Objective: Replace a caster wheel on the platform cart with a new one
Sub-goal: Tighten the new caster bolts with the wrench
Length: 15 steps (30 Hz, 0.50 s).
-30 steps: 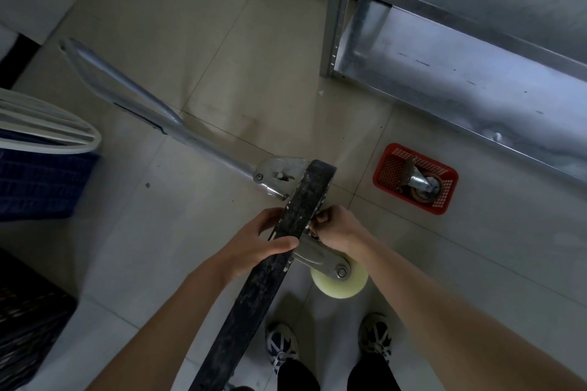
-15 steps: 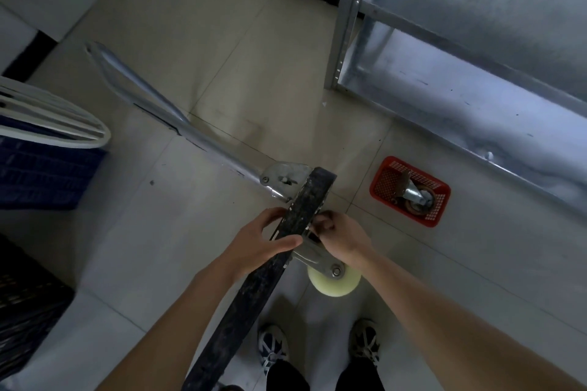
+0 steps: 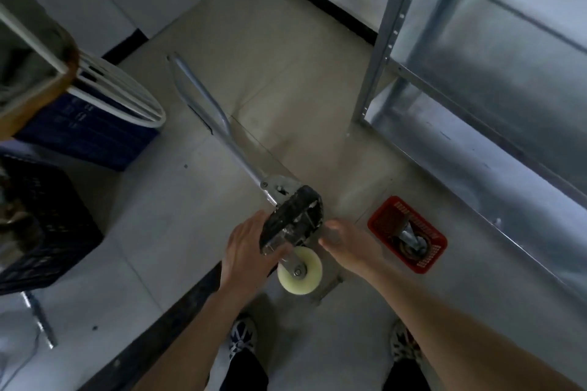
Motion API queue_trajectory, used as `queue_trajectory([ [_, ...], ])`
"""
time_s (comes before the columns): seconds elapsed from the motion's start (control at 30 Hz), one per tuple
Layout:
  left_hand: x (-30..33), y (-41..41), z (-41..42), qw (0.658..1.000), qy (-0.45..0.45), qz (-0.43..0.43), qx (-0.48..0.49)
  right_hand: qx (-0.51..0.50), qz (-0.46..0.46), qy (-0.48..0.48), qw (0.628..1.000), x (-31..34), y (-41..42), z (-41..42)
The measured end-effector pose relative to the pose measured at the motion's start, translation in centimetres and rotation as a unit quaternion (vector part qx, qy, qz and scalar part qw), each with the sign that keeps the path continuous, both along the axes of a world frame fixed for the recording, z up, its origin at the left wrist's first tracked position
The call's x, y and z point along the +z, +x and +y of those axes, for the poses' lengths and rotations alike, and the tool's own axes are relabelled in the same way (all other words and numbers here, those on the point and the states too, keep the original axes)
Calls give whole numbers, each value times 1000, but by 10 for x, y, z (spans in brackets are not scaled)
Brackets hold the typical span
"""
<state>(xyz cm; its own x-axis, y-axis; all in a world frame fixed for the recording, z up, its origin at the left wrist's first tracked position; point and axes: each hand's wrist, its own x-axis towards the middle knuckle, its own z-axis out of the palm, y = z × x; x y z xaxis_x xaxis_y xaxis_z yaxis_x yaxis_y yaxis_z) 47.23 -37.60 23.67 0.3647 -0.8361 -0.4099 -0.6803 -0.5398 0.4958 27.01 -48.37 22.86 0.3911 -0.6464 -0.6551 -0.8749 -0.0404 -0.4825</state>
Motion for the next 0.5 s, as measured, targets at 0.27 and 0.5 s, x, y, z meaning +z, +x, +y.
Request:
queue_trajectory([
  [0.27, 5, -88, 62, 988, -40, -15, 146, 141, -11, -18, 990, 15, -56, 1],
  [0.5, -40, -129, 126, 982, -27, -32, 186, 222, 6, -23, 975, -31, -84, 35],
])
